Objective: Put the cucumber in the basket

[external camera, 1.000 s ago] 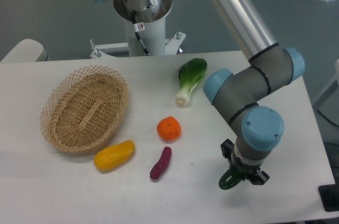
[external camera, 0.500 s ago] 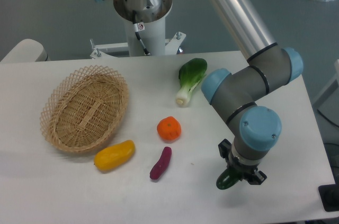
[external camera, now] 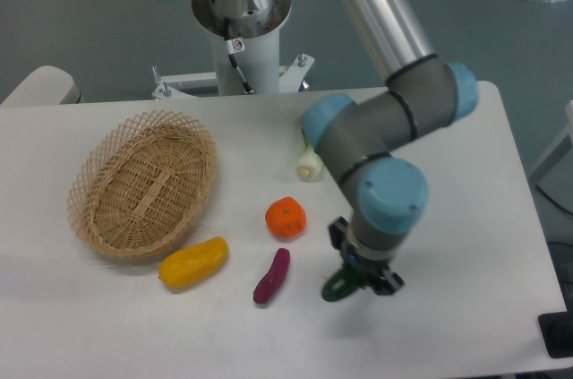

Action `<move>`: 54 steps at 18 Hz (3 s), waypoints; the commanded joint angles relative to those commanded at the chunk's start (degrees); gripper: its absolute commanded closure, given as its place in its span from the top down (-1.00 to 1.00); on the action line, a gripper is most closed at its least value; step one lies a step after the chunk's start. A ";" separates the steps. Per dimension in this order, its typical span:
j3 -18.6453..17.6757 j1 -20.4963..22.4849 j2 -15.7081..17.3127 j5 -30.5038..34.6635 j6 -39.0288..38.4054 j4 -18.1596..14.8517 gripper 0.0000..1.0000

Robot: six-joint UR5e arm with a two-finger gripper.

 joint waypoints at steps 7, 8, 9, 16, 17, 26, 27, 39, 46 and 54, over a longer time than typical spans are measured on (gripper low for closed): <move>-11.95 -6.59 11.69 -3.51 -5.01 -0.09 -0.79; -14.06 -7.90 12.93 -3.52 -5.79 0.17 -0.80; -15.65 -9.13 14.16 -3.34 -6.67 0.17 -0.79; -21.55 -18.19 15.93 -3.43 -15.37 0.53 -0.80; -21.64 -19.07 15.84 -3.60 -16.69 0.53 -0.80; -21.64 -24.35 9.51 -3.60 -25.31 6.41 -0.76; -21.64 -24.44 8.99 -3.69 -25.57 6.42 -0.74; -19.36 -24.35 8.89 -3.43 -25.58 6.77 1.00; -13.56 -18.47 8.98 -2.82 -23.39 6.33 1.00; -3.90 -8.81 3.19 -1.85 -14.08 5.97 1.00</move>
